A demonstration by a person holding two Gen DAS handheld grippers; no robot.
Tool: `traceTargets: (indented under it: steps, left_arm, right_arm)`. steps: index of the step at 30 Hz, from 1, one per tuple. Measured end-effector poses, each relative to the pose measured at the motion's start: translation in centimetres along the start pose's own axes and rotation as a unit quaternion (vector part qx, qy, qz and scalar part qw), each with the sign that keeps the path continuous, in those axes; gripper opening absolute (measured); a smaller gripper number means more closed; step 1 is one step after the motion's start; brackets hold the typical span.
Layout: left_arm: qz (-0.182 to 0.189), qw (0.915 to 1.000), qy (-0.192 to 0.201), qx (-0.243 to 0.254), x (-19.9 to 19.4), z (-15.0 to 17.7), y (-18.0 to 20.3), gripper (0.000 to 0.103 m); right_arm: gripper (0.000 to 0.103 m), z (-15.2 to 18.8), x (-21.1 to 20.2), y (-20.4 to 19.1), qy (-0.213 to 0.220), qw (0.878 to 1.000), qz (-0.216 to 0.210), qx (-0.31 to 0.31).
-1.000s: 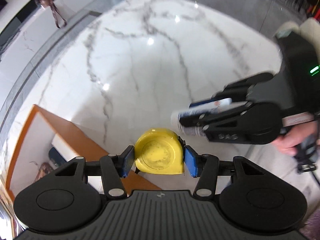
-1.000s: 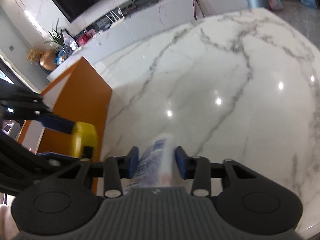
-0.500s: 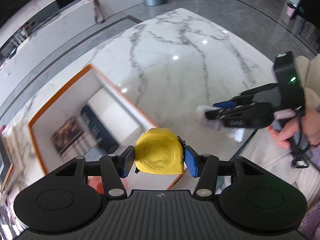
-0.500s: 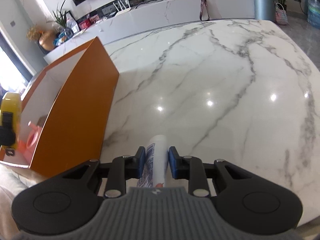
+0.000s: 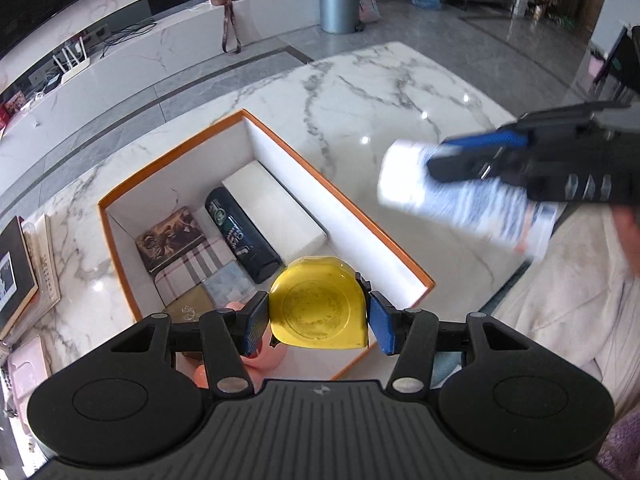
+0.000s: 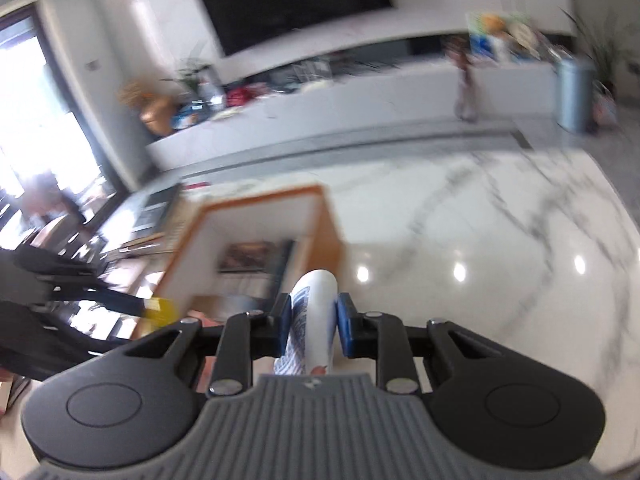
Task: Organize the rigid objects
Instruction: 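Lift the tape measure and white bottle and carry both over the orange box, then lower the white bottle into the box and open the right tool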
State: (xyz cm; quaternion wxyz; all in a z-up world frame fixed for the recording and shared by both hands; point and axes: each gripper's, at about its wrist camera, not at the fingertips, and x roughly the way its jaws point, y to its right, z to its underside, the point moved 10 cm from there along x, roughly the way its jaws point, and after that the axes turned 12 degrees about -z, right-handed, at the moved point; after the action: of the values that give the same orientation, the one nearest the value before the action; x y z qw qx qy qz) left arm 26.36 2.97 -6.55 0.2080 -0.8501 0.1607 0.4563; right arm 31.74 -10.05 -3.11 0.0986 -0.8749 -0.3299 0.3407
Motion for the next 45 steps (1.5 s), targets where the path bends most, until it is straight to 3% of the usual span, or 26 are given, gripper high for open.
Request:
traceTargets:
  steps: [6,12,18,24,29,37,45]
  left_arm:
    - [-0.004,0.9995,0.01,-0.031,0.4,0.3,-3.3,0.061]
    - [0.013,0.999,0.012,-0.041,2.3,0.6,-4.8,0.061]
    - [0.031,0.9977,0.019,-0.058,4.3,0.3,-5.7,0.061]
    - [0.045,0.9963,0.031,-0.067,4.8,0.4,-5.7,0.061]
    - [0.039,0.997,0.034,-0.058,4.7,0.5,-5.6,0.061]
    - [0.041,0.9973,0.035,-0.049,4.1,1.0,-5.0,0.061]
    - [0.043,0.9982,0.027,-0.032,3.9,1.1,-3.7,0.061]
  right_arm:
    - [0.024,0.7,7.0,-3.8,-0.078,0.995,0.009,-0.06]
    - [0.024,3.3,12.7,-3.4,-0.164,0.98,0.041,-0.107]
    - [0.025,4.6,16.1,-1.7,-0.218,0.963,0.077,-0.137]
    - [0.025,5.3,18.0,-0.9,-0.242,0.947,0.111,-0.178]
    - [0.027,5.6,18.4,-0.9,-0.272,0.933,0.113,-0.206]
    - [0.026,4.3,16.6,-0.9,-0.266,0.947,0.076,-0.163]
    - [0.022,2.9,14.1,-1.6,-0.241,0.956,0.045,-0.162]
